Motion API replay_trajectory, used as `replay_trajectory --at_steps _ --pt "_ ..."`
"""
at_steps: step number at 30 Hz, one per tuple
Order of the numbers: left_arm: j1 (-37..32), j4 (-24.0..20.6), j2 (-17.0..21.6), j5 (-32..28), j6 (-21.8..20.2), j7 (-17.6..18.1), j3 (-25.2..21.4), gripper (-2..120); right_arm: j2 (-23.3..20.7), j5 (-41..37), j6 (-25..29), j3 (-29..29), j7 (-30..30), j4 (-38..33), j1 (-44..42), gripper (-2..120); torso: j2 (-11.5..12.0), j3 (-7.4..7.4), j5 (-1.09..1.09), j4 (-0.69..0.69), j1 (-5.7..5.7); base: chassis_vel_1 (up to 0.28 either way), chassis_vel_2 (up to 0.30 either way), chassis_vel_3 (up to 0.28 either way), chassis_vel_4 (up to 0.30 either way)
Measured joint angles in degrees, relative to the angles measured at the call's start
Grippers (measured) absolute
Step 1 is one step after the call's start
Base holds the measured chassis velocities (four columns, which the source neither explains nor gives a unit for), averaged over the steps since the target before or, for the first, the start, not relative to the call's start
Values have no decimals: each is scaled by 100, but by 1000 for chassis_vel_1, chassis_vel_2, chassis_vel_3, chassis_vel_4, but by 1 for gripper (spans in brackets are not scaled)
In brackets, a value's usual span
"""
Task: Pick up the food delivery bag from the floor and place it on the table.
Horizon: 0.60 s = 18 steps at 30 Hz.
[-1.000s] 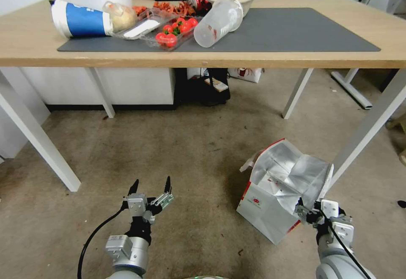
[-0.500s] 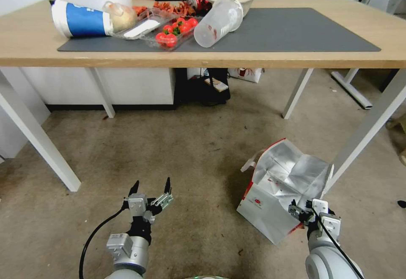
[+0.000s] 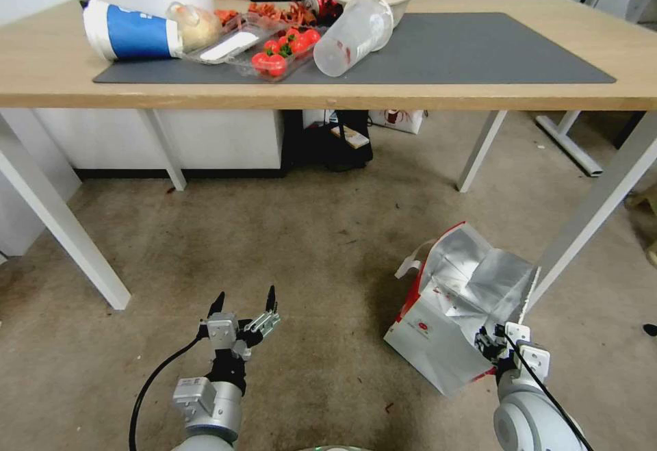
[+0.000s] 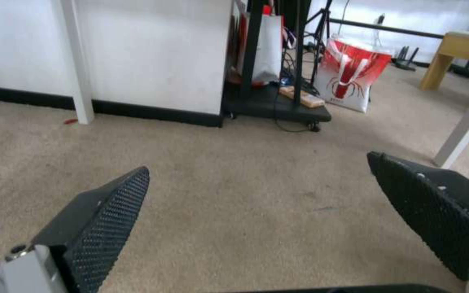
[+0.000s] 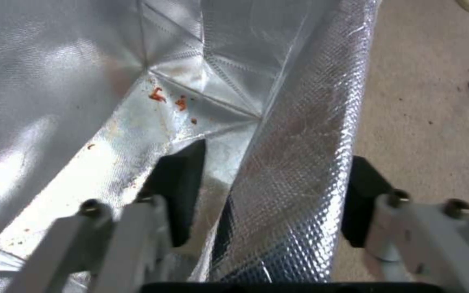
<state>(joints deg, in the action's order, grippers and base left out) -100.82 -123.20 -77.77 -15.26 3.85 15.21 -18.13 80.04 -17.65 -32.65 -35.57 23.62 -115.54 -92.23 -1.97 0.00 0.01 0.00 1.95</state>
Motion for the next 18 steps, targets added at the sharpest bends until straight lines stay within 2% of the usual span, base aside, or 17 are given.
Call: replay_trajectory --at_steps 5,6,9,10,13,18 --pt "-33 -34 -27 49 -1 69 13 100 -28 16 93 -1 5 -7 -12 28 0 0 0 0 0 0 0 0 0" --pt "-33 -34 -27 49 -1 69 13 100 -28 16 93 -1 5 -7 -12 28 0 0 0 0 0 0 0 0 0" --pt "-39 -41 -49 76 -2 83 17 100 -48 22 103 1 6 -52 -36 15 0 0 -1 0 0 0 0 0 0" --pt "-39 -41 -49 76 -2 83 17 100 -48 22 103 1 6 -52 -36 15 0 0 -1 0 0 0 0 0 0" --pt "-55 -63 -85 107 -3 84 20 100 -102 22 117 -6 9 -92 -78 0 0 0 0 0 0 0 0 0 0" --pt "-67 -64 -107 142 20 91 22 100 -226 30 262 -26 -67 -143 -170 0 0 1 0 0 0 0 0 0 0"
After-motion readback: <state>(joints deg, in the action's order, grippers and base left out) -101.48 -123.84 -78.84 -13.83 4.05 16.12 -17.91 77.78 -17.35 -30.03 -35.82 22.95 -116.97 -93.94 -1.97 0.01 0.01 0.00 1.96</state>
